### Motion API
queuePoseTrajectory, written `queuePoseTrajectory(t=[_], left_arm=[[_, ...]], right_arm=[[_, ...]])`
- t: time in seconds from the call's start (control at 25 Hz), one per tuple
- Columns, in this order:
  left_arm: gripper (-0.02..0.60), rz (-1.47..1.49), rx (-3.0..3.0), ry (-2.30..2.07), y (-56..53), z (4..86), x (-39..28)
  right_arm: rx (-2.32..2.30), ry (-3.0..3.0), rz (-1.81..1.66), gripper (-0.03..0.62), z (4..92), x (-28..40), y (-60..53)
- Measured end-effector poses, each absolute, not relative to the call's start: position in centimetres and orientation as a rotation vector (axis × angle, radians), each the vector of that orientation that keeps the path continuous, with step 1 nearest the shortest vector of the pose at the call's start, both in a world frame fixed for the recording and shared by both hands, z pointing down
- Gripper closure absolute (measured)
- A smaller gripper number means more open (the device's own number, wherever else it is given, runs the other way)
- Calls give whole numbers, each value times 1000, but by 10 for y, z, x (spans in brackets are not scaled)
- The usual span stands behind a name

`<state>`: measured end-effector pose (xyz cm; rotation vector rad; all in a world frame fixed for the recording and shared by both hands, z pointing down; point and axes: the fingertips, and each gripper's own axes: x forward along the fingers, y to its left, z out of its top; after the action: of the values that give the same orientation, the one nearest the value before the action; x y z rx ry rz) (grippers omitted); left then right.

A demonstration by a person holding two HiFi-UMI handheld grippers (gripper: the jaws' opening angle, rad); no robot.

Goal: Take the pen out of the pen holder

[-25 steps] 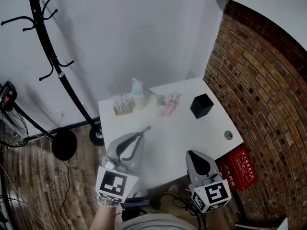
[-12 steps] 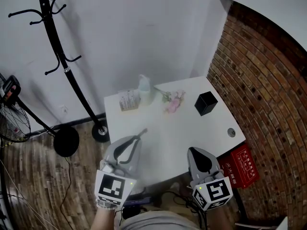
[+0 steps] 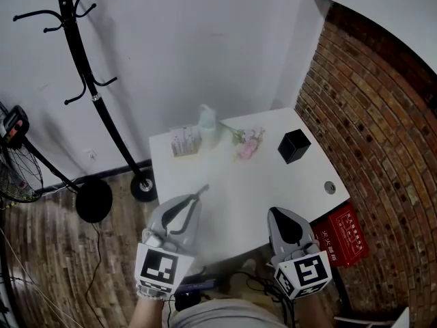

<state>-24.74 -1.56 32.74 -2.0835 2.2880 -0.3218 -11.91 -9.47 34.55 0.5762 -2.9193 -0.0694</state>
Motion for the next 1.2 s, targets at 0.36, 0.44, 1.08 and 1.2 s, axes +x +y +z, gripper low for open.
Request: queuePoseTrajectory(t=[0.36,0.44,1.08,1.2], left_arm=[[557,-297,-2107,2312,-18,331,-248],[557,-294,-2111,2313,-19,332,-248],[557,-285,-2105,2314,-20,331,-246],[557,-289,-2092,2293,-21,328,-245]], right_arm=[[591,-2911,-83,592,343,-120,-98],[592,-2910,-84,591,343,-120,-99],[622,-2908,-85,591,343,-113,-100],[624,-2908,-87,591,342,-111,-99]])
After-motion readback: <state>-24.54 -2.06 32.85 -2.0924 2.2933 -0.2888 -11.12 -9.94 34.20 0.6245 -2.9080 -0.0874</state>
